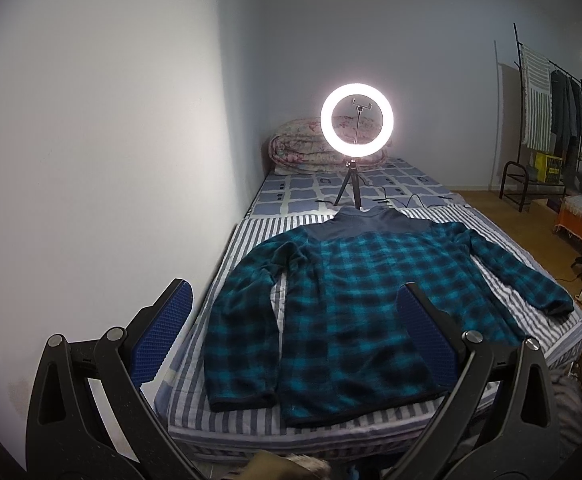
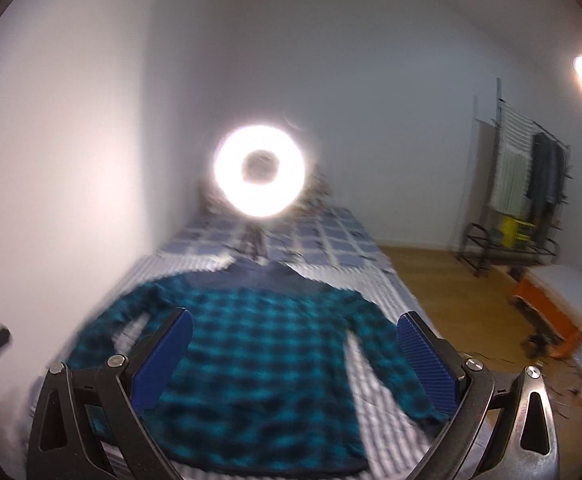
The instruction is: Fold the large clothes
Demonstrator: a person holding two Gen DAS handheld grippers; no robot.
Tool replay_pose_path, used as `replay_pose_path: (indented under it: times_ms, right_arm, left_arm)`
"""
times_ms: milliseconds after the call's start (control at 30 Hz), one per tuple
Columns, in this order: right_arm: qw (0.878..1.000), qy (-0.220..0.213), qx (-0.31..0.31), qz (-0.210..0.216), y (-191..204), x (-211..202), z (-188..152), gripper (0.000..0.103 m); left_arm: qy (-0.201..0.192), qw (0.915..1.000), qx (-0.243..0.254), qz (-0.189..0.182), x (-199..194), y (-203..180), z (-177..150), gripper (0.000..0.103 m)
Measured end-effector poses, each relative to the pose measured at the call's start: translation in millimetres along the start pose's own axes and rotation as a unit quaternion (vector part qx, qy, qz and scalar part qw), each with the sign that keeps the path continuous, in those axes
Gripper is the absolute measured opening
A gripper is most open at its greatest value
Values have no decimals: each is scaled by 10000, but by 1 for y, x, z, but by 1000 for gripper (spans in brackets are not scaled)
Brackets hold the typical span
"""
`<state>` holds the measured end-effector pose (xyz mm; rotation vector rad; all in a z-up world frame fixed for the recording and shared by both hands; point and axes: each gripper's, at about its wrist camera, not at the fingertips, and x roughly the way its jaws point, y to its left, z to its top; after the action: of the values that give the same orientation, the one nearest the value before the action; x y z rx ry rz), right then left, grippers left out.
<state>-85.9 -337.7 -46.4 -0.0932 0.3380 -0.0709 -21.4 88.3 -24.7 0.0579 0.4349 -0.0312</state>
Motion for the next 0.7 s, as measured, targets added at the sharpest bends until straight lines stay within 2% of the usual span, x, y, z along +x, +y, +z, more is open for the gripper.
replay_pose_path:
  times_ms: [133,200,267,400,467,567,700]
  right_arm:
    - [9985,-32,30,547,18,9,6,103]
    - [9956,120,148,917,24,19,9,99]
    - [9910,329,206,1282,30,31,13,89]
    - [9785,670,76,1948,51,56,18,87]
    - [9674,901,-6,2367,66,74,16,75]
    - [9459,1305,-172,2965,98,103,6,63]
    - [9137,1783,-345,3635,137,131,-19,55]
  left_arm:
    - [153,9998,-106,-115,-2,4,-18,103]
    - [274,9992,-214,-212,-3,7,-28,103]
    - [359,9987,-273,-226,-5,9,-37,103]
    - [418,9983,-405,-29,-16,15,-54,101]
    - [454,9978,-469,148,-22,21,-60,96]
    - [553,9960,-572,401,-28,32,-71,90]
    - [871,9911,-781,630,-23,47,-86,73]
